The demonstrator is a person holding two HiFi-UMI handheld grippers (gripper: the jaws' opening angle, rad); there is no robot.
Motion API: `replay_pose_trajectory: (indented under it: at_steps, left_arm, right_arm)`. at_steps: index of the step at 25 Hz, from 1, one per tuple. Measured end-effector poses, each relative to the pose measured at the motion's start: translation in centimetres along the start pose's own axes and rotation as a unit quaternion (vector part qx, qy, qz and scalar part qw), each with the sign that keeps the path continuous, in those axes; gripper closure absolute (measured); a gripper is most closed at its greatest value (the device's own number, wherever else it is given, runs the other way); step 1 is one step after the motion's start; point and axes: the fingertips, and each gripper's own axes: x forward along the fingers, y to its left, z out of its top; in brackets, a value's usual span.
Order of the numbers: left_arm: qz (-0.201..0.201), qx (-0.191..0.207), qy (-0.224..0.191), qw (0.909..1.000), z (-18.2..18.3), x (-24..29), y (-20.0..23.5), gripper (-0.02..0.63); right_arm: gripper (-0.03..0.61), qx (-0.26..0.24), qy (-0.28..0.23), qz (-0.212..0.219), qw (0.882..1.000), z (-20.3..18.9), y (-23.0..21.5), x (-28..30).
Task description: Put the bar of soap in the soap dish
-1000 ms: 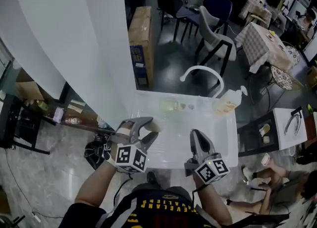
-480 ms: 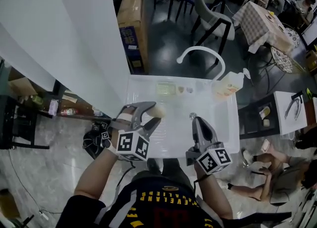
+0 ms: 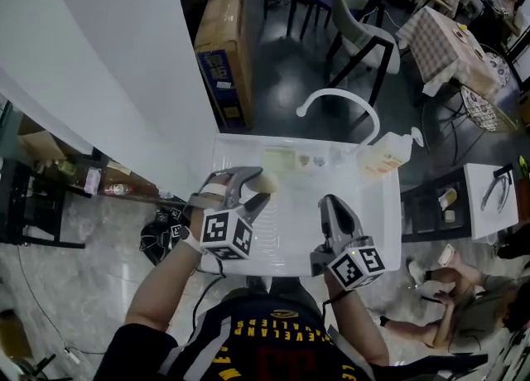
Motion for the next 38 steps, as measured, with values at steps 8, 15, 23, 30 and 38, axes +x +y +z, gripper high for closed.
replay_pose_trajectory:
  at_steps: [8, 15, 23, 30, 38]
  left_arm:
    - [-0.035, -0.007, 0.037, 0.9987, -1.9, 5.7, 0.6, 0.357]
    - [-0.074, -0.018, 0.069, 0.9947, -3.8, 10.8, 0.1, 0.357]
    - [-0.118, -0.023, 0.113, 0.9863, -6.3, 15.9, -0.8, 0.357]
    - [-0.150, -0.023, 0.144, 0.9778, -8.2, 19.0, -1.6, 0.357]
    - [-0.195, -0.001, 0.171, 0.9657, -9.2, 21.7, -2.7, 0.357]
  right_arm:
    - [0.558, 0.011, 0.015, 0.001, 1.000, 0.4, -3.2, 2.8]
    - [0.558, 0.028, 0.028, -0.007, 0.999, 0.5, -6.5, 4.6]
    - [0.560, 0.056, 0.048, -0.011, 0.997, -0.8, -10.1, 5.6]
    - [0.560, 0.072, 0.063, -0.017, 0.995, -1.6, -12.9, 6.7]
    - [0.560, 0.087, 0.082, -0.013, 0.993, -3.0, -14.6, 7.9]
